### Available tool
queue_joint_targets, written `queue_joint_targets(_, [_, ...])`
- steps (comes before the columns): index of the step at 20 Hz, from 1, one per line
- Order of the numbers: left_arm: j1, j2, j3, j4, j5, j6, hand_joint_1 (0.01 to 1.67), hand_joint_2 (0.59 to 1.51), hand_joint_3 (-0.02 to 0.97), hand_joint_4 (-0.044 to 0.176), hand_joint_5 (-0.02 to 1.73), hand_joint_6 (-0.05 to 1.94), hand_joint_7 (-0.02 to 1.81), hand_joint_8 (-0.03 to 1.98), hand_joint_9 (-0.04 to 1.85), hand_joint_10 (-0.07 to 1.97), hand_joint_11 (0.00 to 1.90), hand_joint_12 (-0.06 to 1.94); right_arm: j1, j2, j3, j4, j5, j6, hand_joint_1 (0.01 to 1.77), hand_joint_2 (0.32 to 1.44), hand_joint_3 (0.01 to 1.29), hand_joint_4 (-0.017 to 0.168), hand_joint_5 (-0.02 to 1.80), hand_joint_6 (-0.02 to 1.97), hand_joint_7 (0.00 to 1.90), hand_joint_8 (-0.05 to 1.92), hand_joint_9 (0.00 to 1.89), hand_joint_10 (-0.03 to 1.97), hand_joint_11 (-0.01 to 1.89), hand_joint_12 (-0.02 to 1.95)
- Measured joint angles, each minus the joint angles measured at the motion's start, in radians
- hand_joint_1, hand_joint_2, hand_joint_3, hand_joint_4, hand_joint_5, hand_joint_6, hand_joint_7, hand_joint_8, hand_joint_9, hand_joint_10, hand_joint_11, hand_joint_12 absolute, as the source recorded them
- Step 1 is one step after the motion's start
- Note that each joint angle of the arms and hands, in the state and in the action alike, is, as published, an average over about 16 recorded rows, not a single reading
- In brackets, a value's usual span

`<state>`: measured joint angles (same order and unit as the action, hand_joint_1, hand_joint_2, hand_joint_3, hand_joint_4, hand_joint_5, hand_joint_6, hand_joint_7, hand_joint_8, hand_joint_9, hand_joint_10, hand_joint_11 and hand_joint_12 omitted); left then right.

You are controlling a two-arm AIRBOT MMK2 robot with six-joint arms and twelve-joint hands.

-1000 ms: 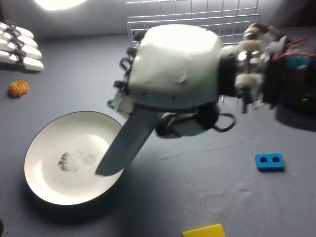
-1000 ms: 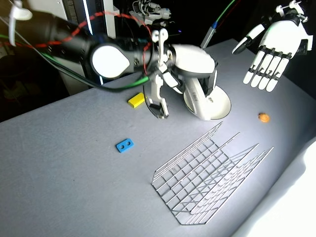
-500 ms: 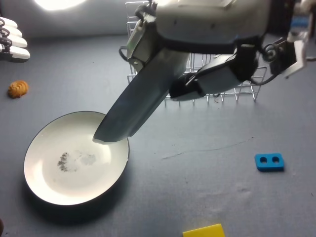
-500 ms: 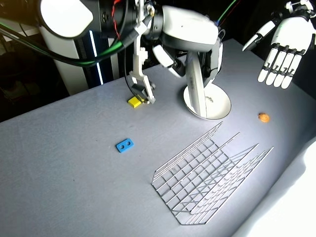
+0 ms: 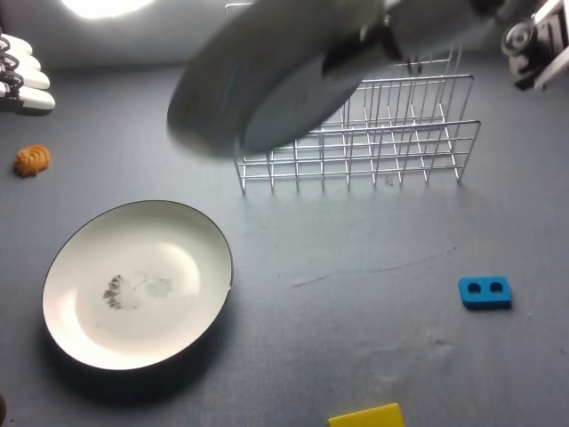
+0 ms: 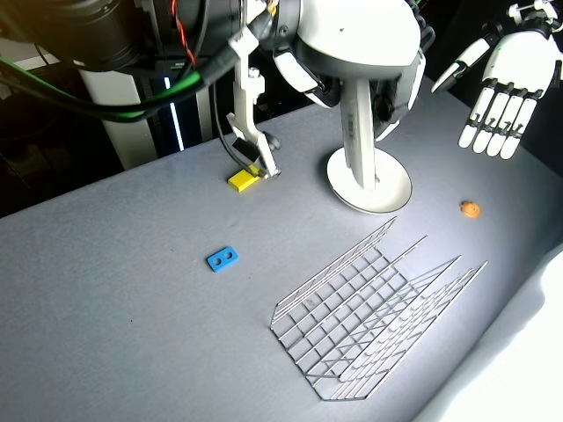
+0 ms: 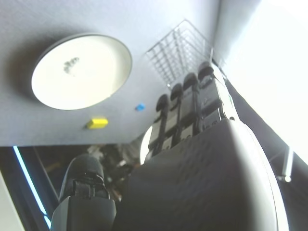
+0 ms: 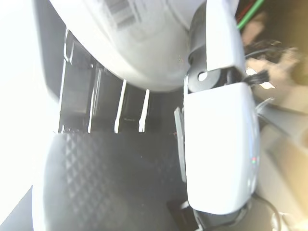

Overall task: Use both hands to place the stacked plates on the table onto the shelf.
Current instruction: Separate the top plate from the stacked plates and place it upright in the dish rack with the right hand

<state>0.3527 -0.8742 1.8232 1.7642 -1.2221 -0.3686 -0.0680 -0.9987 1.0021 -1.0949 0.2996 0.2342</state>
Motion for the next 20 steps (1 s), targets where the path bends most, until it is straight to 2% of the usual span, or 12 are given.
queue_joint_targets(9, [0.0, 0.0, -0.014, 0.014, 0.002, 0.003, 0.02, 1.161, 0.021, 0.007, 0.03, 0.02, 0.02, 0.01, 0.02, 0.0, 0.02, 0.01, 0.055, 0.003, 0.079, 0.007, -0.13, 0.162, 1.23, 0.98, 0.01, -0.008, 0.94, 0.95, 1.18, 0.69, 1.32, -0.01, 1.09, 0.63])
queue_joint_targets(13, [0.0, 0.0, -0.025, 0.02, 0.002, 0.008, 0.02, 1.161, 0.021, 0.007, 0.03, 0.02, 0.02, 0.01, 0.02, 0.0, 0.02, 0.01, 0.046, 0.001, 0.105, 0.012, -0.174, 0.189, 1.23, 0.99, 0.01, -0.009, 0.94, 0.95, 1.18, 0.69, 1.32, -0.01, 1.09, 0.63])
queue_joint_targets(20, [0.004, 0.0, -0.049, 0.032, 0.003, 0.024, 0.02, 1.161, 0.021, 0.007, 0.03, 0.02, 0.02, 0.01, 0.02, 0.0, 0.02, 0.01, 0.0, -0.028, 0.175, 0.039, -0.215, 0.218, 1.23, 1.0, 0.01, -0.009, 0.94, 0.95, 1.18, 0.69, 1.32, -0.01, 1.09, 0.63])
